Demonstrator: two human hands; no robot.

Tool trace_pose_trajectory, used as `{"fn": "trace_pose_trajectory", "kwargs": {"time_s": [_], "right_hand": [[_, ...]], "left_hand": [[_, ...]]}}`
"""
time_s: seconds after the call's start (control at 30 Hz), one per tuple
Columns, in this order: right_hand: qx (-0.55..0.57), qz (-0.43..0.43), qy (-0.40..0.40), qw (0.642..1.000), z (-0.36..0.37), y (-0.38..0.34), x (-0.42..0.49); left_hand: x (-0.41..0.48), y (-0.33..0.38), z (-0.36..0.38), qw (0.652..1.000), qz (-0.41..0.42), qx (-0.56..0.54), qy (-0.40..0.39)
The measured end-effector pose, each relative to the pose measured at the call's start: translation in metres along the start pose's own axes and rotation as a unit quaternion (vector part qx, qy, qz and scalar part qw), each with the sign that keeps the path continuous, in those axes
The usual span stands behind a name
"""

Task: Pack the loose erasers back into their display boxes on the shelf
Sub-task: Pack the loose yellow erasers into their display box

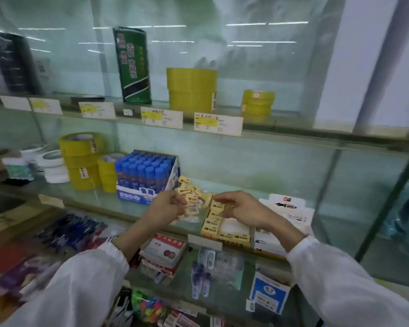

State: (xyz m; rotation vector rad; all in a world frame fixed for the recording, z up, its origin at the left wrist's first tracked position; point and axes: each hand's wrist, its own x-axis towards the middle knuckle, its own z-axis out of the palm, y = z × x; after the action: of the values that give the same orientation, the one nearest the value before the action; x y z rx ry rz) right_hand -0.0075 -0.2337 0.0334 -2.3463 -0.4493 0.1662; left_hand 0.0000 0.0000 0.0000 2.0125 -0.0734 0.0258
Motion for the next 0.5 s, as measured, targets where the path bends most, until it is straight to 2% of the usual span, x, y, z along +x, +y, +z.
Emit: {"fn": "trace_pose_trajectory", "kwargs": {"time_s": [0.2,0.3,0.5], "right_hand": [[-0.062,0.005,0.012,0.998,0.008,0.001,0.044],[-0.079,-0.005,0.018,0.997,0.014,0.002,0.068],[-0.08,-0.011,0.01,0.997,0.016,-0.002,0.081]], "left_hand": [[0.021,-0.02,-0.014,0.988,0.064,0.127,0.062],[0.031,-0.023,-0.021,0.976,0.106,0.18,0.056],[0.027,-0.026,-0.014,0.961,0.163,0.222,-0.006]]}}
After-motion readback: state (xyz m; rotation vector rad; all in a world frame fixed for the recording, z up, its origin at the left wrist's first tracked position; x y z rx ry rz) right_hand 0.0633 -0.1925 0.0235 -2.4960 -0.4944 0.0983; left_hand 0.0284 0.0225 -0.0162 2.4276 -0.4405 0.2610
